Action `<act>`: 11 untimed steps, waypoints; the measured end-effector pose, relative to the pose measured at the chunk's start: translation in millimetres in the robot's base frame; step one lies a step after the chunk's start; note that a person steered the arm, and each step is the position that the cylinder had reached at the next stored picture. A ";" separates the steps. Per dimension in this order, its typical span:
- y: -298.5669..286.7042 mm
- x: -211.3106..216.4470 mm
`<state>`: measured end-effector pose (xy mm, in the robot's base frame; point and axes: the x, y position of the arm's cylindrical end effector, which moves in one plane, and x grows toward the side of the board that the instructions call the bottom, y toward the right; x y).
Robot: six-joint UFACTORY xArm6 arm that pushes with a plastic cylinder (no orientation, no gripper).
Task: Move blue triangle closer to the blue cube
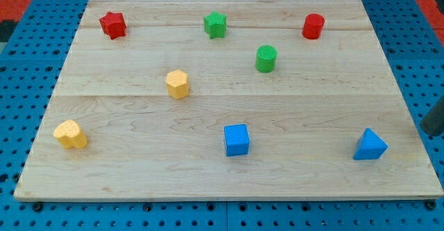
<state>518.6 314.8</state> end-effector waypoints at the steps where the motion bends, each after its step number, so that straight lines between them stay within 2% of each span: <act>1: -0.2 0.0; 4: -19.3 2.5; 5: -57.2 25.6; 6: -71.4 35.2; 7: -173.8 17.2; 8: -234.1 12.4; 9: -268.2 12.3; 10: -272.6 10.2; 11: -207.7 15.9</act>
